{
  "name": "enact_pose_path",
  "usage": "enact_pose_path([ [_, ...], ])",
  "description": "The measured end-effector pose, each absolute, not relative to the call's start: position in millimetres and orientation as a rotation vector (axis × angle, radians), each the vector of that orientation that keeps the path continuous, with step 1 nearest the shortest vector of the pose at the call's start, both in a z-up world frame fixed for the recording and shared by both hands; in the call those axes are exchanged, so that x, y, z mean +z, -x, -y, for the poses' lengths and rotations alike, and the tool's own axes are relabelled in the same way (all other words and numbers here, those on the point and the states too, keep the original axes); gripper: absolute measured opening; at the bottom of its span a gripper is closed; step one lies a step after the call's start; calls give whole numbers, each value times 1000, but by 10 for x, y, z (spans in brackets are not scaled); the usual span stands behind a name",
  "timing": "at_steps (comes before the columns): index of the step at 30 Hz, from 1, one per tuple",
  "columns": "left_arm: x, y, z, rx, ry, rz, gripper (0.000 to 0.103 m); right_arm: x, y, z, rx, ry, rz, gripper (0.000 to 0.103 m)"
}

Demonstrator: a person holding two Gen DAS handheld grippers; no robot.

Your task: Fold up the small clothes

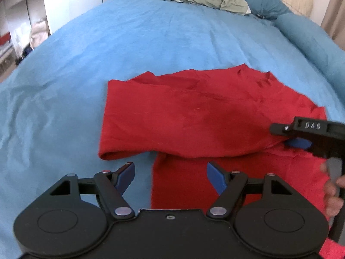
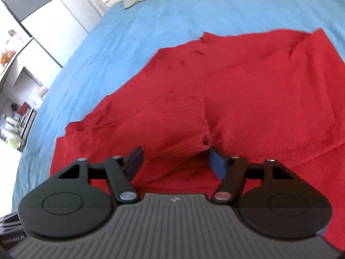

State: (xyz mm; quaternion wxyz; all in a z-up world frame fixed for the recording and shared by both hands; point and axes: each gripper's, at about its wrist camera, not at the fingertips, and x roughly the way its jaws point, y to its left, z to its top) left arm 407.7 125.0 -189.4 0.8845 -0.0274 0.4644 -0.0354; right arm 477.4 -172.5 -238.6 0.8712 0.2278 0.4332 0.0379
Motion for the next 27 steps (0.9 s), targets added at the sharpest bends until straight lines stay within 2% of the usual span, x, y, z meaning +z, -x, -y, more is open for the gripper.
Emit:
enact_pose_path([
  [1,-1897,-4080,-1244,-72,48,-961,78,-2389,-4771,1740,75,-479,-903,64],
  [3,-1915,-4098,-1241,-68,38,-959,78,-2385,-4789,1757,68,-469,-901,39],
  [5,-1960,-4131,-1226,-53,18,-972,78,-2374,-4818,1762,57,-444,-903,25],
  [6,-1984,-4147,-1213,-42,4,-981,78,-2361,-4828,1762,56,-433,-900,22],
  [13,-2054,-4218,-1134,3,-71,-979,78,-1740,-4808,1851,111,-364,-735,21],
  [20,-2113,-4364,-996,25,-134,-955,78,-1070,-4693,2523,0,-372,-550,16],
  [24,-2177,-4421,-974,43,-130,-964,78,-1216,-4673,2939,-61,-342,-628,16],
  [27,-2122,-4391,-971,48,-119,-954,78,-1489,-4692,2978,7,-407,-747,22],
])
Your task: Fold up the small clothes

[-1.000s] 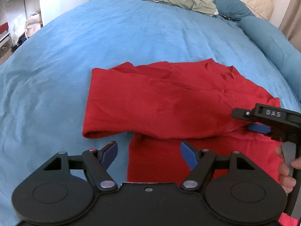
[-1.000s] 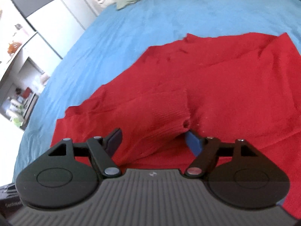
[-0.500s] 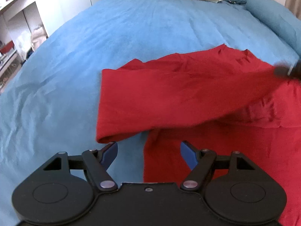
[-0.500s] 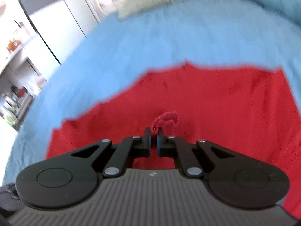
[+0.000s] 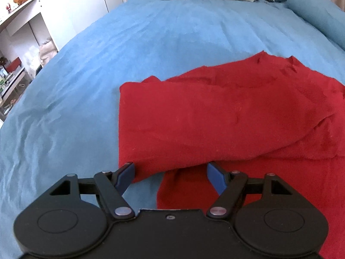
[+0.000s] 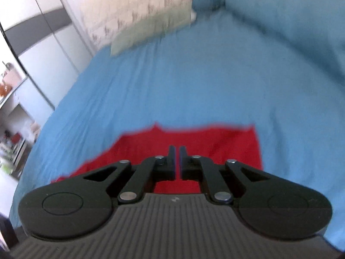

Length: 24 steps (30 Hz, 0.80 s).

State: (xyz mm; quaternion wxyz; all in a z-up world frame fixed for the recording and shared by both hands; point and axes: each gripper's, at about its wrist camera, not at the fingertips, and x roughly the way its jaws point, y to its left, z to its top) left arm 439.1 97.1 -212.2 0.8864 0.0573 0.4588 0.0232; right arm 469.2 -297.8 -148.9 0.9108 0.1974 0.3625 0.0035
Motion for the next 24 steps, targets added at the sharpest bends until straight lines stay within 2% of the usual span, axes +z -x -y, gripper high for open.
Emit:
enact_pose_path([
  [4,-2089,-4341,-989,45,-105,-967,78,-1824,-4701,2616,92,-366,-834,26],
  [5,-2087,-4334,-997,45,-107,-968,78,-1893,-4719,2516,106,-372,-846,33],
  [6,-2084,-4326,-1006,45,-107,-969,78,-1957,-4738,2422,110,-373,-846,46],
  [8,-2071,-4313,-1032,48,-103,-966,78,-2029,-4776,2271,73,-344,-826,65],
  [9,-2061,-4309,-1036,50,-100,-964,78,-2047,-4798,2227,50,-335,-811,70],
  [18,-2097,-4361,-1108,57,-82,-968,78,-2388,-4974,2144,-10,-357,-826,65],
  [21,-2107,-4374,-1127,58,-75,-967,78,-2362,-4902,2136,-15,-357,-817,51],
  [24,-2112,-4381,-1133,57,-76,-965,78,-2363,-4956,2089,-8,-335,-822,48],
])
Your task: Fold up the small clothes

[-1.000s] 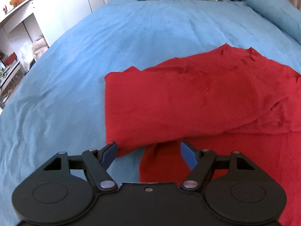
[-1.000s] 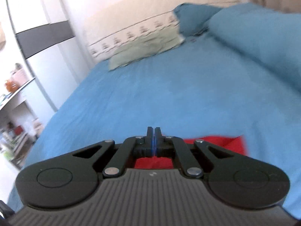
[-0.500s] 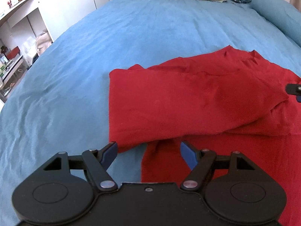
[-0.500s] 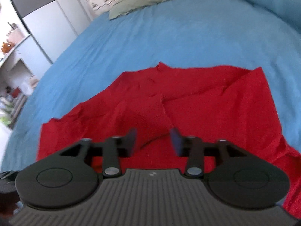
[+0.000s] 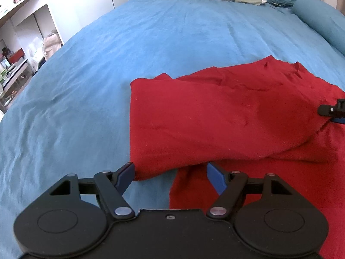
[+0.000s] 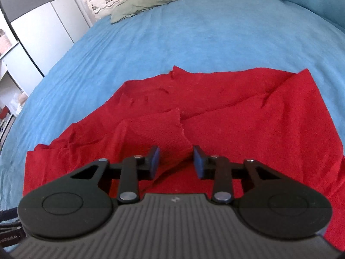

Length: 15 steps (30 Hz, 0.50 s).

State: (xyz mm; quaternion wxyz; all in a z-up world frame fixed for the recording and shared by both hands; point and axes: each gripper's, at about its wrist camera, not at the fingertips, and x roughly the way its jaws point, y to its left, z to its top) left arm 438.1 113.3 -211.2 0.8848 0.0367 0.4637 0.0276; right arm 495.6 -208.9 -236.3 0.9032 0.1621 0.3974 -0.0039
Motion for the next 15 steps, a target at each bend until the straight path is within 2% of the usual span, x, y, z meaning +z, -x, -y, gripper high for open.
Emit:
enact_pose_path([
  [1,-2115,-4383,-1136,57,-76,-965,78,-2375,-4968,2073,-10,-329,-825,47],
  [2,-2117,-4385,-1139,56,-77,-966,78,-2381,-5002,2067,-15,-324,-829,40],
  [3,-2118,-4388,-1141,57,-78,-968,78,-2390,-5021,2063,-22,-317,-833,29],
  [4,-2119,-4389,-1143,58,-80,-968,78,-2391,-5034,2063,-19,-316,-834,24],
  [8,-2136,-4391,-1146,64,-89,-964,78,-2210,-5052,2028,-6,-283,-786,23],
  [15,-2192,-4433,-1145,76,-64,-983,78,-1327,-4739,2402,-41,-243,-584,23],
])
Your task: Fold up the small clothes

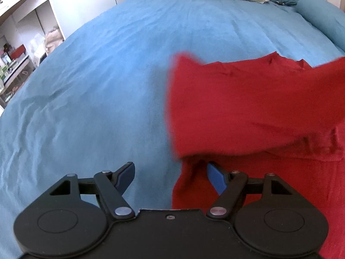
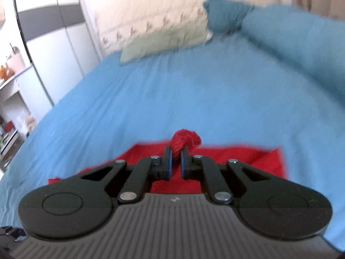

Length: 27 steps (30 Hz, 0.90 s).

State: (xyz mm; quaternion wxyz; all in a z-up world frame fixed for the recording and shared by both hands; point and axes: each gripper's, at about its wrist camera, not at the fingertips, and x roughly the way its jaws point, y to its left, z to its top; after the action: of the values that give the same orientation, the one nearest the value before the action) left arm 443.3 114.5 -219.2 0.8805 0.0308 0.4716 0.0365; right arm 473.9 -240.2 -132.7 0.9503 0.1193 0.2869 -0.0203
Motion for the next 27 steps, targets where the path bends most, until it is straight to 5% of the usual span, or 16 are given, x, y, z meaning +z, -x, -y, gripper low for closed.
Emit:
enact_pose_path([
  [13,-2189,-4491,-1072,78,-82,-980,78,-2177,-4532,2908,-253,-48,-824,26],
  [14,-2155,-4478,-1056,71,-84,-972,78,-2192,-4509,2929,-277,-53,-826,37],
  [15,-2119,-4467,-1033,61,-87,-963,78,-2180,-4473,2935,-303,-61,-813,64],
  [17,-2064,-4451,-970,34,-90,-951,79,-2109,-4382,2906,-335,-50,-751,100],
  [27,-2113,-4559,-646,-63,-90,-946,81,-2263,-4456,2733,-125,-41,-697,102],
])
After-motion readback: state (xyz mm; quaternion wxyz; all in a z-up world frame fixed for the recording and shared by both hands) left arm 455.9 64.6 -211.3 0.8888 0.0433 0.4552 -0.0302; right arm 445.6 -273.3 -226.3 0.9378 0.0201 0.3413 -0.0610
